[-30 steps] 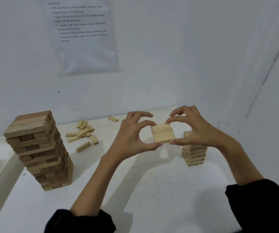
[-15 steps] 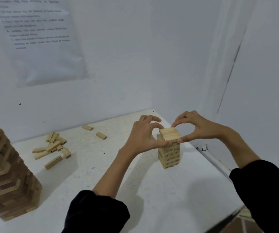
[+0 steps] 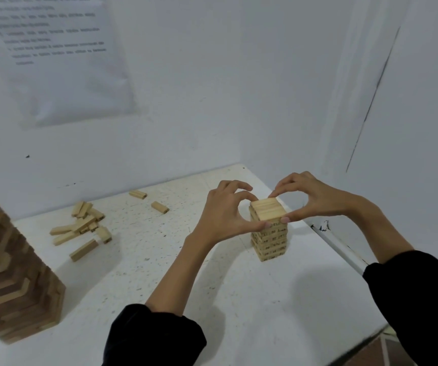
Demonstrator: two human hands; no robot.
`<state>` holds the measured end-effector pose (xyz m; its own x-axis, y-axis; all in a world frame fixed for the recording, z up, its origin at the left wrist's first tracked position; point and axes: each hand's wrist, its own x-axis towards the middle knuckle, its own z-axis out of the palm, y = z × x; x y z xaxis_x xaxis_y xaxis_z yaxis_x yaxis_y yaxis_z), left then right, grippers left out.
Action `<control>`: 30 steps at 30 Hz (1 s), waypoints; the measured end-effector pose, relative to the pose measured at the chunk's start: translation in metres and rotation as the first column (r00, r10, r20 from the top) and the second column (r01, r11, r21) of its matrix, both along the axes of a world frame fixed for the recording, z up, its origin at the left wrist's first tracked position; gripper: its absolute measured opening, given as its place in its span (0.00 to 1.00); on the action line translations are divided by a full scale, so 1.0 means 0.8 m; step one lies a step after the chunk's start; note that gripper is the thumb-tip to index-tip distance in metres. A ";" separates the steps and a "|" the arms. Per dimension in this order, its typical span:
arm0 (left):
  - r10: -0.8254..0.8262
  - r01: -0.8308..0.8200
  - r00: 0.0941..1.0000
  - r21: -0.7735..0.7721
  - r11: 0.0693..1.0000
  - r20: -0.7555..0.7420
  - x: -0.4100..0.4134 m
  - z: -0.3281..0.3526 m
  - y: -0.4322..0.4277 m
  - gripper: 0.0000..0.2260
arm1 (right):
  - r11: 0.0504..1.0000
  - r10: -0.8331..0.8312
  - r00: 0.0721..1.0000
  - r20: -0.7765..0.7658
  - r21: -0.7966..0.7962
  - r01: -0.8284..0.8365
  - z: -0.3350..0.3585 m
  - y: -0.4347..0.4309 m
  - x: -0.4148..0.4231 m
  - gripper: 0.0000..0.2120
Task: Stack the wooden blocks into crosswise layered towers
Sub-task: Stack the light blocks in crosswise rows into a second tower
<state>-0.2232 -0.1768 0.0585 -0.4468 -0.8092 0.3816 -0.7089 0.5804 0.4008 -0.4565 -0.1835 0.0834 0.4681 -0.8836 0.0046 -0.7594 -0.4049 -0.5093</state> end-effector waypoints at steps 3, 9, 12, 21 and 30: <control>0.011 -0.012 1.000 0.014 1.000 0.006 0.000 0.001 0.002 0.28 | 1.000 -0.010 1.000 0.006 0.002 0.010 -0.001 -0.002 0.000 0.24; 0.005 -0.005 1.000 0.055 0.998 0.000 -0.001 0.001 0.005 0.29 | 0.999 -0.028 1.000 0.008 0.017 0.028 -0.006 0.001 -0.002 0.25; -0.001 0.001 1.000 0.080 0.997 -0.003 -0.001 0.002 0.007 0.32 | 0.999 -0.024 1.000 0.003 0.023 0.024 -0.006 0.000 -0.003 0.26; 0.023 0.053 0.967 0.287 0.956 -0.254 0.001 -0.013 0.022 0.35 | 0.998 -0.028 0.998 0.057 0.055 0.025 -0.005 0.004 -0.001 0.28; 0.030 0.034 0.970 0.260 0.965 -0.240 -0.003 -0.014 0.020 0.33 | 0.998 -0.028 0.996 0.086 0.066 0.022 -0.006 0.006 0.003 0.25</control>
<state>-0.2256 -0.1608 0.0470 -0.3700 -0.8937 0.2537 -0.5719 0.4343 0.6959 -0.4545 -0.1788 0.0788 0.4462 -0.8948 -0.0130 -0.7204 -0.3505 -0.5985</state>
